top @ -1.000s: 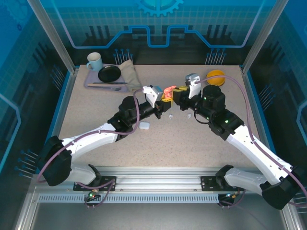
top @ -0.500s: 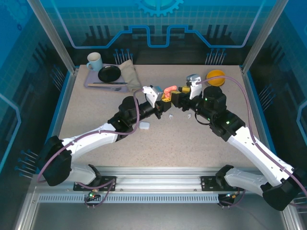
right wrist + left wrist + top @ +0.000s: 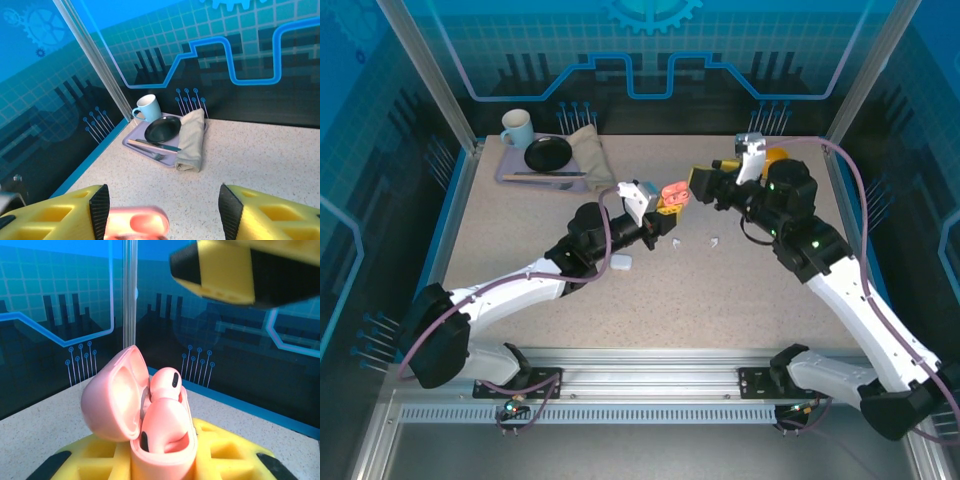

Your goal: Insert wireless bluetooth earbuds into charging case

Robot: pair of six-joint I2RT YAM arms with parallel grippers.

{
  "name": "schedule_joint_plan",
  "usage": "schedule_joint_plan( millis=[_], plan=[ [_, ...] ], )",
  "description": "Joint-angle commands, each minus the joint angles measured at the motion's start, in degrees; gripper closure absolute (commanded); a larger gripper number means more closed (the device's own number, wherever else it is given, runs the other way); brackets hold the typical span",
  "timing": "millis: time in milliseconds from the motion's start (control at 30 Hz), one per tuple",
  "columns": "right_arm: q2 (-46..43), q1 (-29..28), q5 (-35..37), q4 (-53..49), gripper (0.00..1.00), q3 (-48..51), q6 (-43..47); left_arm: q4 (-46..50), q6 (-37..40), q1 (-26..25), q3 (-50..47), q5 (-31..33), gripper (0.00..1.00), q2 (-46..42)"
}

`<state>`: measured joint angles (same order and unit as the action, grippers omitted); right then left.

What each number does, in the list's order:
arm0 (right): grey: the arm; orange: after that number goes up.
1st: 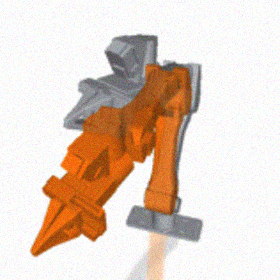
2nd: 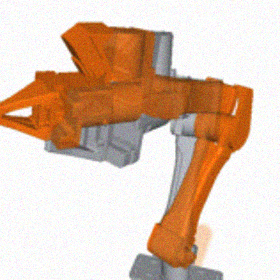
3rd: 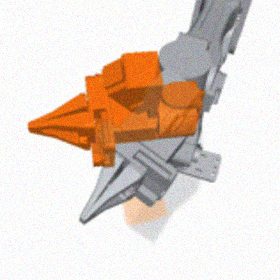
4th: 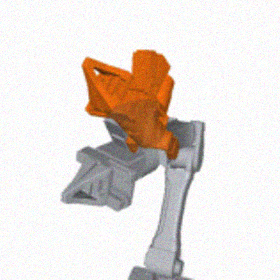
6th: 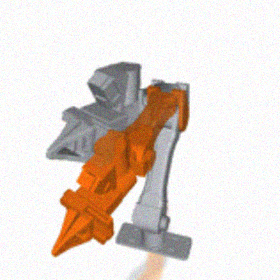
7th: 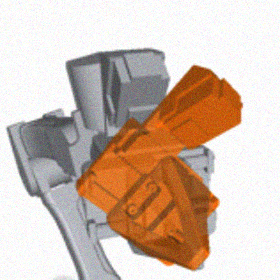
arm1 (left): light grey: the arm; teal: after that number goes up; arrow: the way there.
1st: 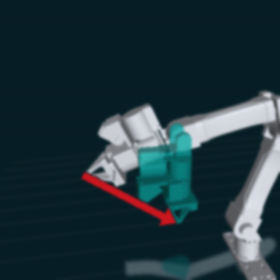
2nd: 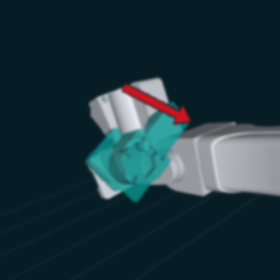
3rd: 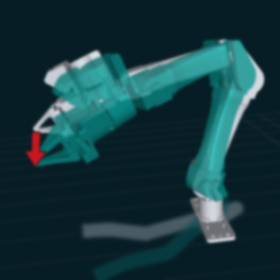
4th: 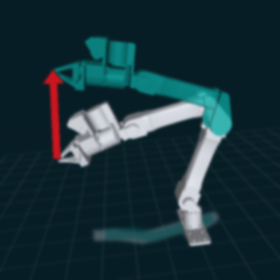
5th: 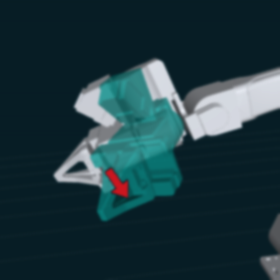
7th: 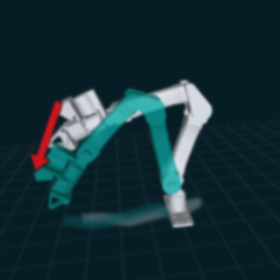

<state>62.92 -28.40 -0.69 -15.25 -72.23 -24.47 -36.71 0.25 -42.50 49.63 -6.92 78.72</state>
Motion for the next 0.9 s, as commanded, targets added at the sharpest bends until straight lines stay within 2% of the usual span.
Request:
schedule_joint_plan(
  millis=[0,267,567,867],
  plan=[
    [5.03,0.98,-2.07,-9.90,0.37,-6.82,-1.11,-2.42,1.74,-0.42,-1.82,0.01,1.00,-1.45],
    [14.65,1.14,-4.08,-20.94,0.37,-16.96,-0.99,-6.38,4.26,-0.39,-7.01,-3.12,1.00,-3.54],
    [15.82,1.55,-2.38,-24.93,0.38,-15.63,-3.87,-12.44,6.71,-0.39,-11.73,-8.08,1.00,-5.32],
    [19.51,1.67,-6.40,-29.95,0.39,-18.02,-2.89,-11.87,7.56,-0.30,-10.11,-11.10,1.00,-3.60]
  ],
)
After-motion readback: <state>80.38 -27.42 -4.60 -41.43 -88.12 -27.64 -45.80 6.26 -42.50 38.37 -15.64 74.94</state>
